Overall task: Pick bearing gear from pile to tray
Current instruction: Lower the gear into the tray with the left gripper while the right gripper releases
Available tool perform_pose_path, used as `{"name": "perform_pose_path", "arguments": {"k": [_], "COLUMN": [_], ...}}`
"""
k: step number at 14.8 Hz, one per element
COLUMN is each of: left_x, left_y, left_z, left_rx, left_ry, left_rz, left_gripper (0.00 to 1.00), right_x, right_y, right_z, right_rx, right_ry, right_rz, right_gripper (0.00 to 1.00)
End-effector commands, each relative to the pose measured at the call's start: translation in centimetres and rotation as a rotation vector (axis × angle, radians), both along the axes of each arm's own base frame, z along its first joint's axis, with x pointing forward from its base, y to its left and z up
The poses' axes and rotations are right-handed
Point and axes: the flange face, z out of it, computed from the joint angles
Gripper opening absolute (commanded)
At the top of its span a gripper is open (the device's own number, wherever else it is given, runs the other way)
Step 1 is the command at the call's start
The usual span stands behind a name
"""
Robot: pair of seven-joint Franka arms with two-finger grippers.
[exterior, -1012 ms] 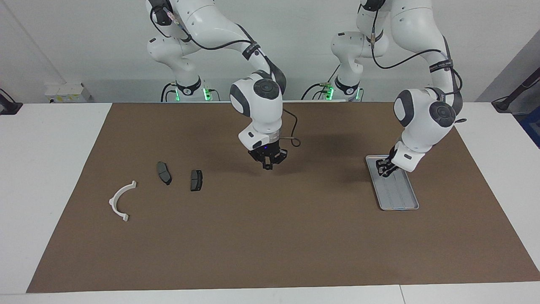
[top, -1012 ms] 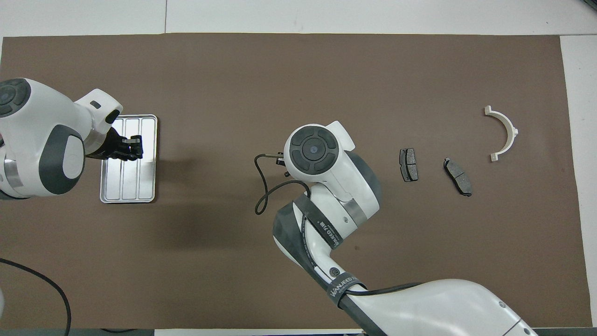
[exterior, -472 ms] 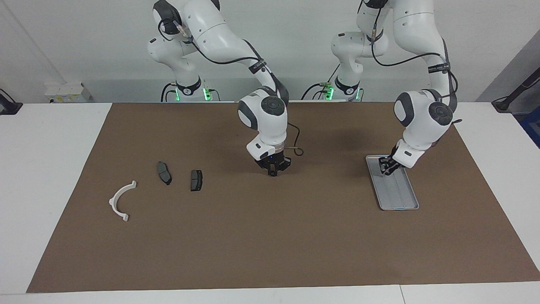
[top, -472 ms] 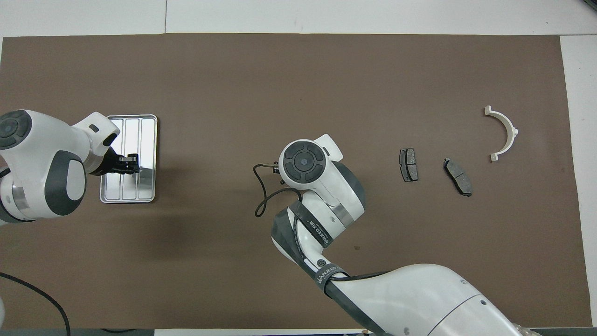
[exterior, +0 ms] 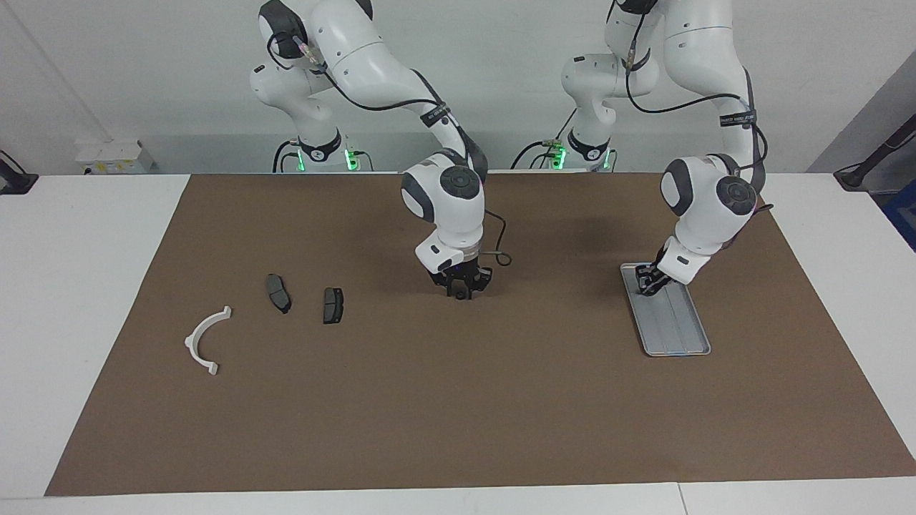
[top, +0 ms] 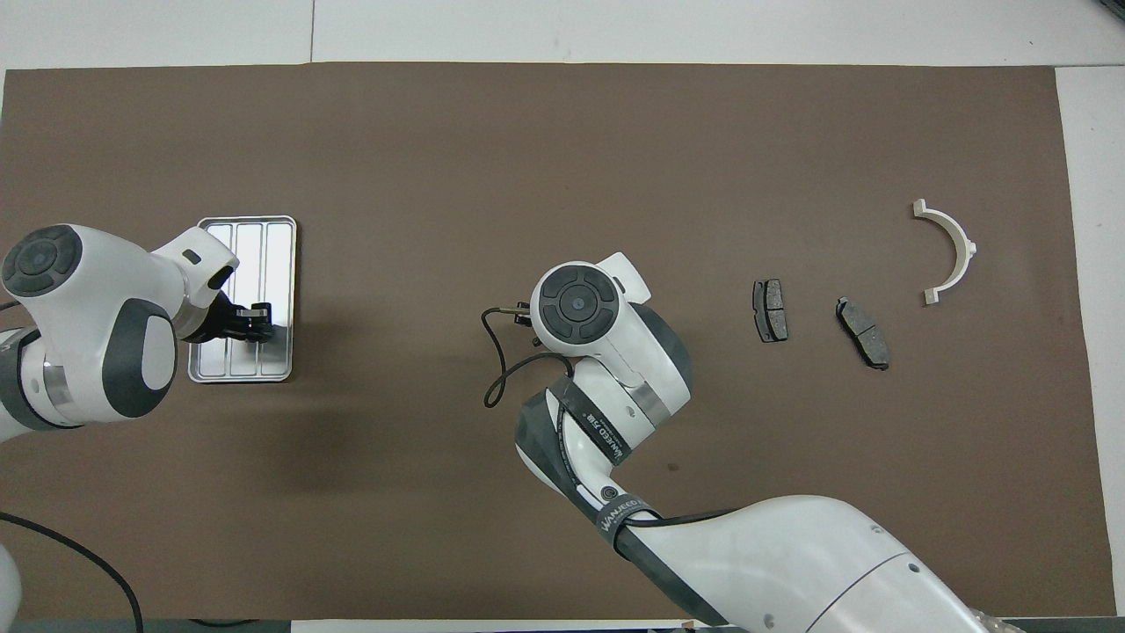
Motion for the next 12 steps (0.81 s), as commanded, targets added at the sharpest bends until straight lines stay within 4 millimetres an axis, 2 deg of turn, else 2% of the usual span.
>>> {"name": "perform_pose_path", "arguments": {"k": [1,2,4,6,7,9,12], "left_x": [-1.4,-1.4,-1.4,-1.2,-1.1,-0.5,1.4], "left_y": [0.0,-0.1,0.0,-0.1,0.0,0.0,0.0], "left_z": [0.2,0.1,0.2,0.5,0.5,1.2,4.0], "left_rx": [0.007,0.007,0.006,0.006,0.006,0.006,0.003], "left_ry": [-0.025,-0.025,-0.026,-0.031,-0.031,-0.037,-0.044], "left_rz": [0.004,0.004,0.004,-0.001,-0.002,-0.004,0.008], "left_gripper": [0.16,0.21,0.46,0.58,0.59,0.6,0.6], "right_x": [2.3,3.4,5.9,8.5,9.3,11.0,12.2], "right_y": [-2.3,-3.8,-8.1,-12.8,-14.7,-19.9,-27.2], "right_z": [2.7,3.4,5.2,6.2,6.5,6.6,7.7], "right_rx": [0.018,0.019,0.018,0.011,0.001,-0.021,-0.054], "right_ry": [-0.038,-0.049,-0.077,-0.096,-0.102,-0.094,-0.04], "right_rz": [-0.023,-0.006,0.052,0.135,0.178,0.247,0.352], "right_gripper": [0.99,0.99,0.99,0.99,0.99,0.99,0.99]}}
